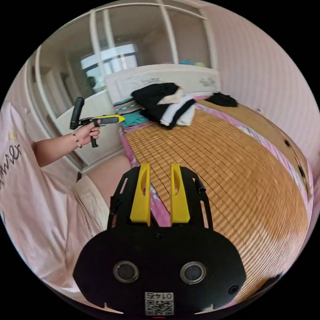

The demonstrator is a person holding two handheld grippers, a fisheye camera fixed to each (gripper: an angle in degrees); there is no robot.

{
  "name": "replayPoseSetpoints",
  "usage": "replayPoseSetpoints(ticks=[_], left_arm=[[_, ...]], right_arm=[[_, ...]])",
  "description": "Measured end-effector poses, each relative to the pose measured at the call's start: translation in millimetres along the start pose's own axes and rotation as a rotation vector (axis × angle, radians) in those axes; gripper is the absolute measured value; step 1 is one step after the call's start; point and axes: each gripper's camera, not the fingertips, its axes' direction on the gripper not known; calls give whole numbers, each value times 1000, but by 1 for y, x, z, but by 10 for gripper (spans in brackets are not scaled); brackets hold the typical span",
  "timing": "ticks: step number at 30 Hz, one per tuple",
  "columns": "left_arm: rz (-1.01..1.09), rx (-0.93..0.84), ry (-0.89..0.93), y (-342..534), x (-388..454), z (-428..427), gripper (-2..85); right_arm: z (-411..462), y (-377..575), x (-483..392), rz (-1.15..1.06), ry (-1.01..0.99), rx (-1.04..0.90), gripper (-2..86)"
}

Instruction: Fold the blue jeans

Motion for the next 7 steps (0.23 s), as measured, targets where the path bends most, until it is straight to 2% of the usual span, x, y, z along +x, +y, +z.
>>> replayPoseSetpoints(ticks=[2, 4, 7], left_arm=[[-145, 31, -69, 16, -79, -40, 74], [-344, 86, -96, 39, -174, -86, 79], [-531, 144, -158, 65, -268, -124, 80]], right_arm=[[60, -66, -45, -235, -81, -69, 91], [104, -108, -80, -368, -116, -109, 97], [180, -163, -136, -528, -163, -153, 108]])
